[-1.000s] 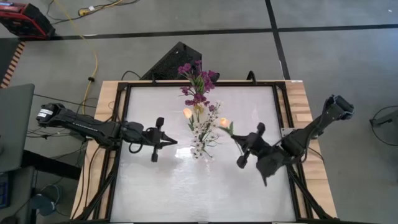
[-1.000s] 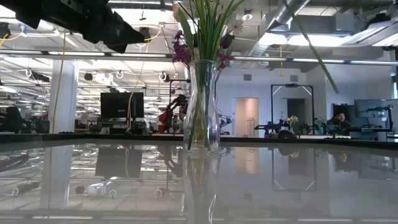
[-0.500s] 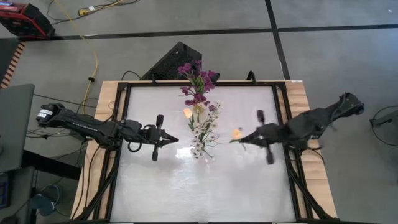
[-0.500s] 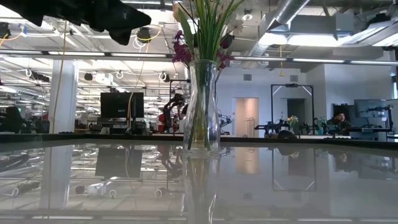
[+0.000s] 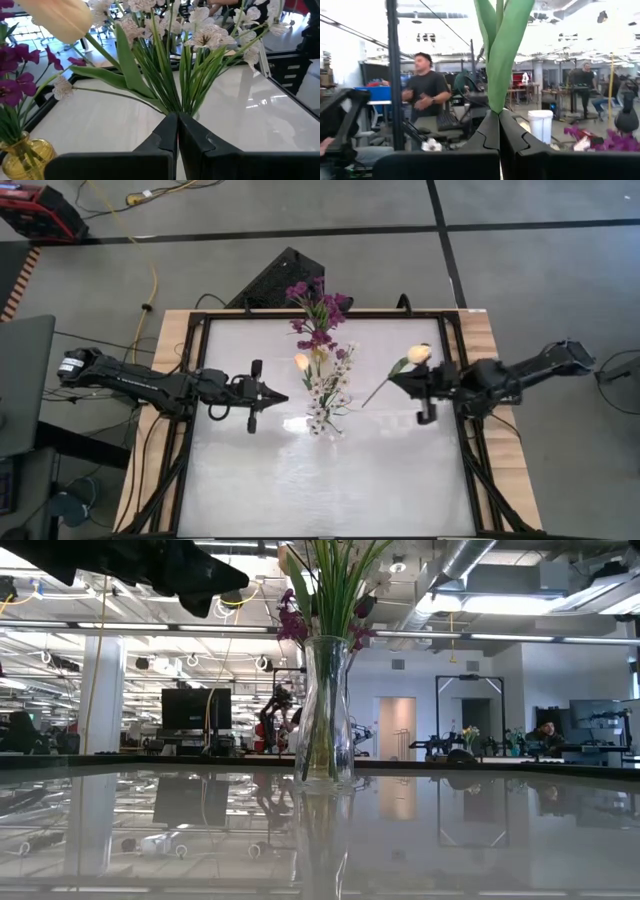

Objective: Sort flowers into vase by color
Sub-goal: Put the pink flower into the transparent vase

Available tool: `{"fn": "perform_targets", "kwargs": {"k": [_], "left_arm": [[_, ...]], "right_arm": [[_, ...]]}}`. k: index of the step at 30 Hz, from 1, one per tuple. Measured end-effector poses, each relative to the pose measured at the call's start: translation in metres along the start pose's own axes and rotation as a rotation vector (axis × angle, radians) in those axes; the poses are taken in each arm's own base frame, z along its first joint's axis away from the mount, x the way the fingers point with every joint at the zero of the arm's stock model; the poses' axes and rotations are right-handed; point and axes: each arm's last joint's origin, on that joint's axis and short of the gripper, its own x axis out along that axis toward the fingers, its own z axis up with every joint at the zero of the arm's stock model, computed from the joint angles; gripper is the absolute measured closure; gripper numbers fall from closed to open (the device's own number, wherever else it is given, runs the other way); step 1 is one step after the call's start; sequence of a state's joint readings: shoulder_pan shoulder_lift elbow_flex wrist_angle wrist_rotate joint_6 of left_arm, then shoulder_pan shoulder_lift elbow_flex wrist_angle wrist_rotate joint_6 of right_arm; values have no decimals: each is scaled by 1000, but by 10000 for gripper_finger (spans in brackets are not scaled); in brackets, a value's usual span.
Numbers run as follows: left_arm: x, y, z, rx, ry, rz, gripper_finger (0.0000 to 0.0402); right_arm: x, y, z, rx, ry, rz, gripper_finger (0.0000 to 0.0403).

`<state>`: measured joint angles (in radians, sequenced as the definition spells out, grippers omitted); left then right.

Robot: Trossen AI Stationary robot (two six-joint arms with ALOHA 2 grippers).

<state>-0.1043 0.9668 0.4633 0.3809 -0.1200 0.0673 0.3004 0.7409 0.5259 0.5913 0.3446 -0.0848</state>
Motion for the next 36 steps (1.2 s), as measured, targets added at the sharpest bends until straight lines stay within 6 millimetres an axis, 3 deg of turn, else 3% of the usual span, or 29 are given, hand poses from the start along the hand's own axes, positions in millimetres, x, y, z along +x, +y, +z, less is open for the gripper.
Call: {"fn": "perform_targets", "kwargs": {"k": [8,14,27,36], "left_arm": [[0,0,0,-19,2,1,400],[0,0,-1,-19,13,1,400],[0,0,-3,-19,33,-1,400],[0,0,-3,-16,34,-1,400]], "right_arm": [[29,1,-37,9,6,-46,388],[46,2,-54,31,-89,-74,388],[60,7,-83,47,-140,-77,387],[63,7,-97,75,-81,-82,387]]}}
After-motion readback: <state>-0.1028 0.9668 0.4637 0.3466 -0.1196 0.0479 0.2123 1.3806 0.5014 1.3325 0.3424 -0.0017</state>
